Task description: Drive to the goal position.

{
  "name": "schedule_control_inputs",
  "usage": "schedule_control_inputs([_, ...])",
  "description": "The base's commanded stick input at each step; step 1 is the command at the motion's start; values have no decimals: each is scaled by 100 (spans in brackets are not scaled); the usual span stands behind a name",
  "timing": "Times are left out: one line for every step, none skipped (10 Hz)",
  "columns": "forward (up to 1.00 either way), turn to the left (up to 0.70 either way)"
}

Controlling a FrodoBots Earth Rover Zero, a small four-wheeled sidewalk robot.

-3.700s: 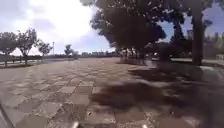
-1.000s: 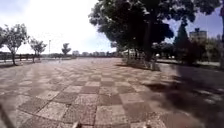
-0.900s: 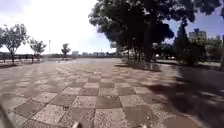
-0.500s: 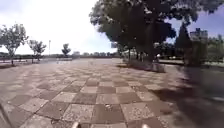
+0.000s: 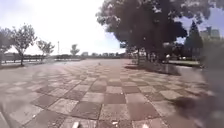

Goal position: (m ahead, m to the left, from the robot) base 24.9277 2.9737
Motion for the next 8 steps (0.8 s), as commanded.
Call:
schedule_control_inputs([70,0])
schedule_control_inputs([70,0])
schedule_control_inputs([70,0])
schedule_control_inputs([70,0])
schedule_control_inputs([70,0])
schedule_control_inputs([70,0])
schedule_control_inputs([70,0])
schedule_control_inputs([70,0])
